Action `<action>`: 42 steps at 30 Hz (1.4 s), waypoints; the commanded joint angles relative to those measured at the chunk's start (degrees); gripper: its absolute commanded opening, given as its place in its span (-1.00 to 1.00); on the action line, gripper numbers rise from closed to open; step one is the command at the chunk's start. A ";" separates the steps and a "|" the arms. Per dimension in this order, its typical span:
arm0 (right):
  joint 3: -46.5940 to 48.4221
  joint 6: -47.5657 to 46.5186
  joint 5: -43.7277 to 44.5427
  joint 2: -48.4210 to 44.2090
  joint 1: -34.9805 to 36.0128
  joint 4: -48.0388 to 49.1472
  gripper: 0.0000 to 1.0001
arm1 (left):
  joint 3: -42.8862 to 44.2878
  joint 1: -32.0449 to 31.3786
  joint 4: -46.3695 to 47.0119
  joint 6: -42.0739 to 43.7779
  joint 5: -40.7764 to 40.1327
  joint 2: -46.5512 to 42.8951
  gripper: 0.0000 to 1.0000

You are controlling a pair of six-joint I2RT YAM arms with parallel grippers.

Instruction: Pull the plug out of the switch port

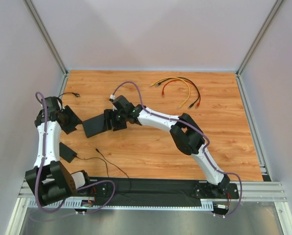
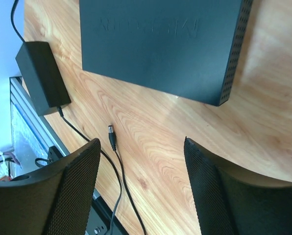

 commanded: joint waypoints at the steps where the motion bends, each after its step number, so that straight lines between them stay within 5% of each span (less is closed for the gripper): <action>1: 3.26 -2.26 2.06 -1.90 -1.28 -2.58 0.43 | -0.79 0.77 2.54 -0.63 1.85 0.98 0.11; 13: 10.20 -8.50 1.54 2.50 -5.85 -8.38 0.46 | -3.78 9.11 5.09 -2.56 4.31 5.64 0.12; 22: 8.19 -11.58 -0.65 1.44 -7.88 -5.93 0.46 | -4.04 9.65 5.79 -1.42 2.82 4.33 0.10; 42: 17.67 -7.55 -12.52 12.95 -8.94 -0.30 0.01 | -3.60 8.16 11.85 -3.79 7.47 16.80 -0.02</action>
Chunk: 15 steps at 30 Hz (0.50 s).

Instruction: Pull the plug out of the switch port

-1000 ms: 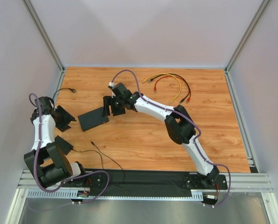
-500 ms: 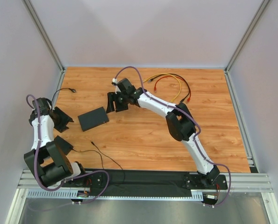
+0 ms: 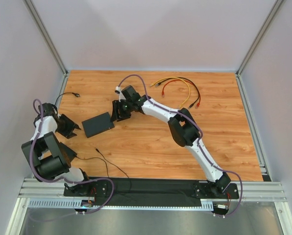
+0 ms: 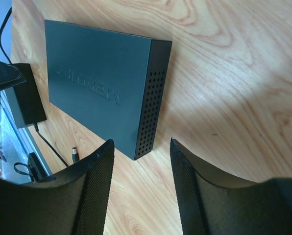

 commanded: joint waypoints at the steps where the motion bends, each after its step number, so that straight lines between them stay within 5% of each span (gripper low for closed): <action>1: 3.43 2.32 -3.32 2.09 -0.11 4.14 -0.01 | 0.63 -1.17 3.53 -1.34 2.16 0.61 -0.02; 15: 4.92 5.83 -4.02 4.55 -0.19 5.55 -0.19 | 2.83 -6.97 6.25 -4.86 2.68 9.31 -0.05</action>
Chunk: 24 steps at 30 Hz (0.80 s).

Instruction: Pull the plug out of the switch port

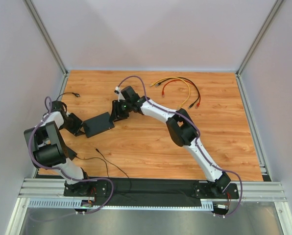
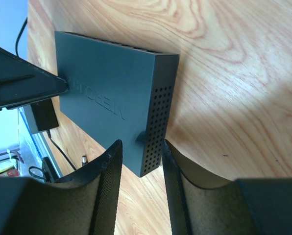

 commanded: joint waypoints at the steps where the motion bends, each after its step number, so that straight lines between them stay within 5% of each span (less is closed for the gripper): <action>1: 2.60 1.88 -1.29 1.21 -0.11 2.64 -0.22 | 2.50 -1.34 1.64 -1.10 0.15 1.05 -0.05; 11: -4.68 4.52 -2.61 -1.24 0.07 6.06 -0.35 | 6.55 -8.18 0.50 -0.40 0.06 5.36 -0.10; 24: -28.40 6.09 -1.99 -13.98 2.26 13.61 -0.39 | 11.38 -19.26 0.85 -1.98 0.59 8.78 -0.13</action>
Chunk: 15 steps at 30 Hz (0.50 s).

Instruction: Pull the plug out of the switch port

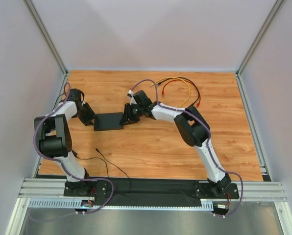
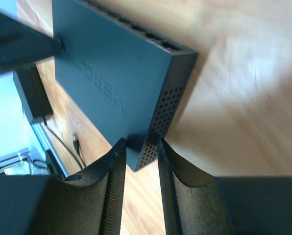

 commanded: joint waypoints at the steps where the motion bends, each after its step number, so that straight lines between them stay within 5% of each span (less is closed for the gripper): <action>1: -8.73 2.20 -2.32 -3.82 5.26 3.73 -0.39 | 1.79 -5.83 0.79 -2.55 7.28 2.62 -0.13; 8: -21.77 3.64 -1.54 -15.24 6.94 10.36 -0.22 | 5.13 -7.77 -1.41 -1.50 3.78 1.67 -0.11; 15: -19.67 -7.96 3.38 -21.67 3.60 -5.54 0.09 | 5.66 -7.68 -5.62 1.32 -3.88 -9.31 -0.02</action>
